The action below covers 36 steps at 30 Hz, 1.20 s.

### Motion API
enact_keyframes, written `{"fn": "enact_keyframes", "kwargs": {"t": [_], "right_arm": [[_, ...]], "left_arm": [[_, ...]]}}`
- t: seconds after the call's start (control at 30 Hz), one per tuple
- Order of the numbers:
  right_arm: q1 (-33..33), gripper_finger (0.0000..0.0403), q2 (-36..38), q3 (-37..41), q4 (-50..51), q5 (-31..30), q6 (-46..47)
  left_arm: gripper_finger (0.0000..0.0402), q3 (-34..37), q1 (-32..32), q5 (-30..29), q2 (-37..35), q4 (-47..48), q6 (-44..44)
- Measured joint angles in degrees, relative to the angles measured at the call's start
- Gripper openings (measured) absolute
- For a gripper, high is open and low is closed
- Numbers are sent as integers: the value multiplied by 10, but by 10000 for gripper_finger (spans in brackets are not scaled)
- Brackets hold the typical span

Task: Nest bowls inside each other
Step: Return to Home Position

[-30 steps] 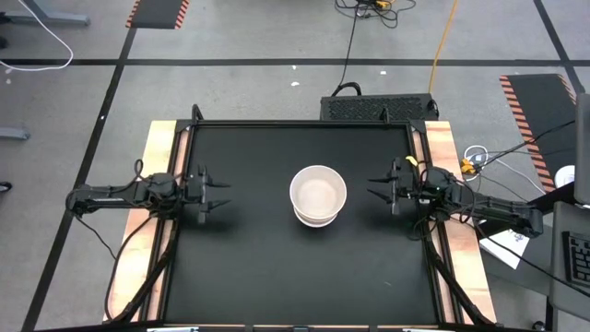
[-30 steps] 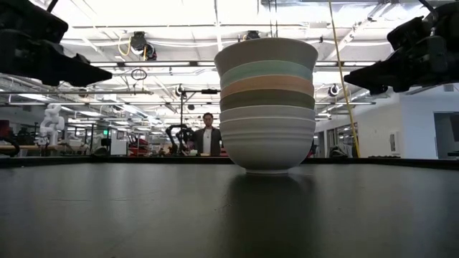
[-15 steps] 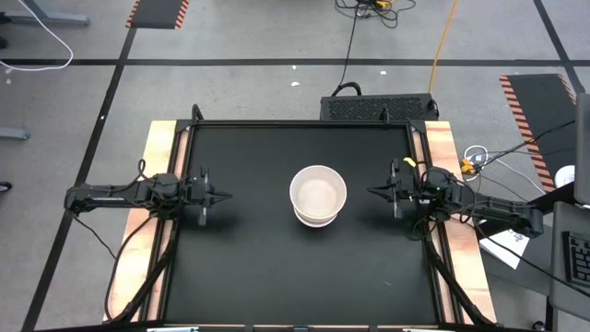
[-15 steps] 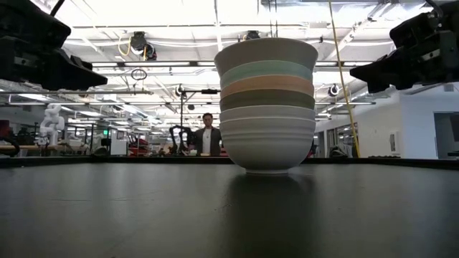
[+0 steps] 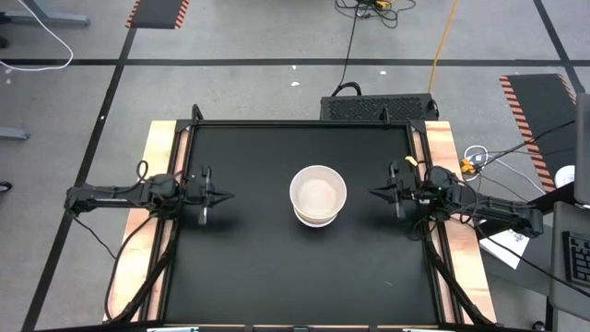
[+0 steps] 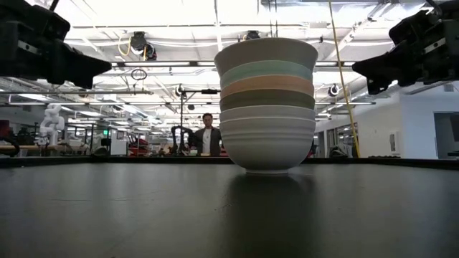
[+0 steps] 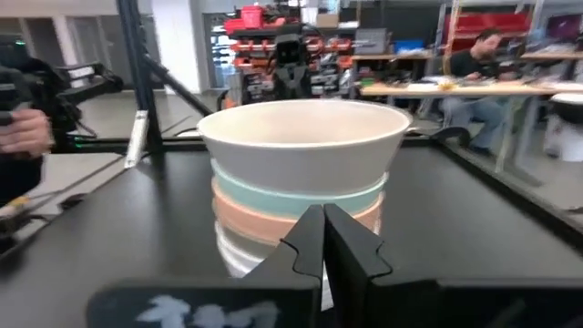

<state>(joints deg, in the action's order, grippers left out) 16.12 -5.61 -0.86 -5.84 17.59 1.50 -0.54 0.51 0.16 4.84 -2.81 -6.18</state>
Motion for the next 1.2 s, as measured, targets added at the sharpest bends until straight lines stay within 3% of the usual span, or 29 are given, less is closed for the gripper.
{"fn": "enact_keyframes", "kwargs": {"t": [0.77,1.2], "right_arm": [[0,0,0,0,13,6,10],[0,0,0,0,7,6,6]], "left_arm": [[2,0,0,25,0,13,-3],[4,-1,0,23,0,15,50]]}}
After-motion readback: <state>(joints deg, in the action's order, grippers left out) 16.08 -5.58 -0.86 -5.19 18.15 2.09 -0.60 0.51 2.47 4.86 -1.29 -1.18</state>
